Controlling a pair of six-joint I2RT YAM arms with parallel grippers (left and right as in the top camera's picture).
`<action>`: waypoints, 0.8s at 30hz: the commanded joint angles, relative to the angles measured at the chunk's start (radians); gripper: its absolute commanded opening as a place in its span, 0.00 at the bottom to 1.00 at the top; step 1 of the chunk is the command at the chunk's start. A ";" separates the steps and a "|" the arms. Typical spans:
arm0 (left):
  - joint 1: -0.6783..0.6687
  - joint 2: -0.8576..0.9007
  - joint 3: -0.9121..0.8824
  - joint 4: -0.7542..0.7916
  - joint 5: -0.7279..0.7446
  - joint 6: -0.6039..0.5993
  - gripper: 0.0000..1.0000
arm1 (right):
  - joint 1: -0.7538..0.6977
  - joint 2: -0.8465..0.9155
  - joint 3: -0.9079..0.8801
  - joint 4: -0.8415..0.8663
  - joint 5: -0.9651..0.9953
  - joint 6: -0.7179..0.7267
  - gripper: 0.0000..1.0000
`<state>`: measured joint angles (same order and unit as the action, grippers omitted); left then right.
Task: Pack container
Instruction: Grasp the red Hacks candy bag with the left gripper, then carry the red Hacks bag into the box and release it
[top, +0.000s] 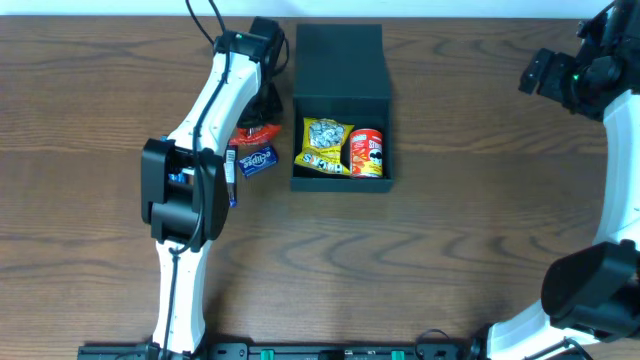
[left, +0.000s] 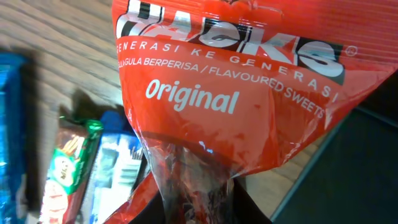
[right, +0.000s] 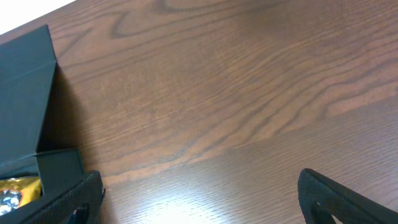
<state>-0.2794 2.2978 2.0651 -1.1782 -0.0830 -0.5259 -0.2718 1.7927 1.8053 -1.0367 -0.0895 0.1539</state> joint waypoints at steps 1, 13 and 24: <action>-0.025 -0.086 0.032 -0.007 -0.032 0.010 0.20 | -0.002 -0.008 0.006 -0.004 0.006 0.014 0.99; -0.227 -0.196 0.032 -0.009 0.005 0.046 0.23 | -0.002 -0.008 0.006 0.000 0.006 0.014 0.99; -0.323 -0.114 0.030 -0.048 0.021 -0.003 0.24 | -0.002 -0.008 0.006 -0.011 0.007 0.013 0.99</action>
<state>-0.6041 2.1399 2.0731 -1.2095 -0.0555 -0.5034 -0.2718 1.7927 1.8053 -1.0409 -0.0891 0.1539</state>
